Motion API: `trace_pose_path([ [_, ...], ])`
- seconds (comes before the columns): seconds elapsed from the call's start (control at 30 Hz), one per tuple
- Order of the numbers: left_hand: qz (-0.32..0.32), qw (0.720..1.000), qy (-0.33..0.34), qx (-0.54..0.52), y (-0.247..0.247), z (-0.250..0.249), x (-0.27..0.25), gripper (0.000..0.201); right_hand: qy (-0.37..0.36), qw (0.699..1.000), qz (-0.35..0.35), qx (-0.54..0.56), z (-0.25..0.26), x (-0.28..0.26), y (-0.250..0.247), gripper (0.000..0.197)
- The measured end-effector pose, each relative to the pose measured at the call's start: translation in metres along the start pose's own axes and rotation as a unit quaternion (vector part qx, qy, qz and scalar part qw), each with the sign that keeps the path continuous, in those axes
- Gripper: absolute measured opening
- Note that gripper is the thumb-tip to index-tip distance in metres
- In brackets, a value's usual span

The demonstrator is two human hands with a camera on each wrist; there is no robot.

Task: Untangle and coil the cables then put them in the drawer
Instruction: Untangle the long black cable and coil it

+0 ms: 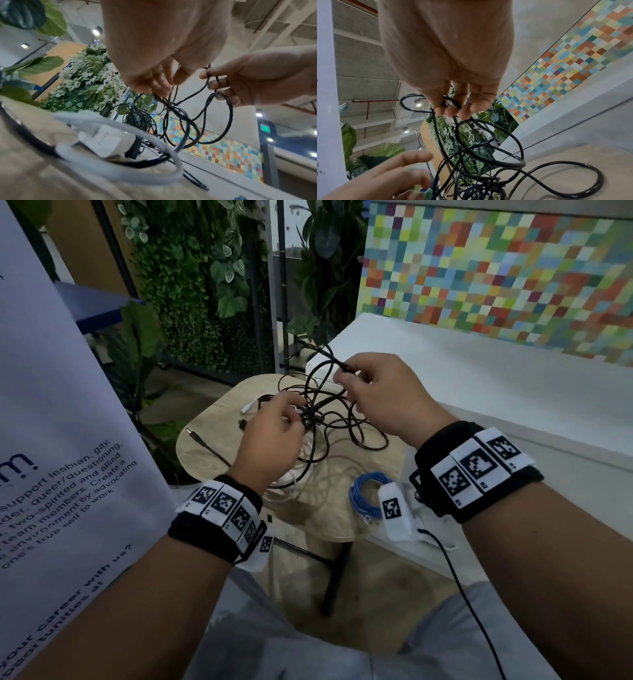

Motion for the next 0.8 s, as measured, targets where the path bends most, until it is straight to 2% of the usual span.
trace_pose_path([
  [0.07, -0.102, 0.992, -0.006, -0.067, -0.014, 0.004, 0.0, 0.026, -0.013, 1.0, 0.0, 0.005, 0.002, -0.002, -0.002, 0.018],
  [0.13, -0.146, 0.985, -0.009, -0.088, -0.023, 0.009, 0.0, 0.024, -0.021, 1.0, -0.003, 0.006, 0.003, -0.003, -0.002, 0.018],
  [0.2, -0.11, 0.993, -0.01, -0.047, -0.02, 0.014, 0.004, 0.035, -0.022, 0.999, -0.015, 0.017, 0.002, -0.003, -0.004, 0.017],
  [0.27, -0.02, 0.999, -0.028, 0.037, -0.006, 0.022, 0.009, 0.05, -0.021, 0.999, -0.02, 0.035, 0.003, -0.002, -0.005, 0.017],
  [0.33, 0.053, 0.994, -0.035, 0.092, 0.006, 0.026, 0.009, 0.052, -0.022, 0.998, -0.022, 0.056, 0.003, -0.001, -0.005, 0.016],
  [0.37, 0.067, 0.992, -0.033, 0.098, 0.009, 0.028, 0.009, 0.048, -0.024, 0.997, -0.025, 0.066, 0.003, 0.0, -0.005, 0.015],
  [0.47, 0.077, 0.992, -0.06, 0.078, 0.012, 0.037, 0.009, 0.04, -0.021, 0.993, -0.045, 0.104, 0.0, 0.0, -0.009, 0.014],
  [0.6, 0.068, 0.99, -0.107, 0.057, 0.013, 0.044, 0.007, 0.045, 0.012, 0.982, -0.067, 0.177, -0.01, 0.001, -0.016, 0.015],
  [0.8, 0.029, 0.987, -0.154, 0.024, 0.007, 0.05, 0.008, 0.07, 0.057, 0.963, -0.111, 0.237, -0.023, 0.002, -0.025, 0.021],
])
Point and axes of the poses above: each hand's wrist, its own x-axis towards the middle knuckle, its own y-axis out of the palm, z = x × y, the point moved 7 cm from there along x, towards the middle knuckle, and after that the axes turned 4 degrees about z, right-handed, at the moved point
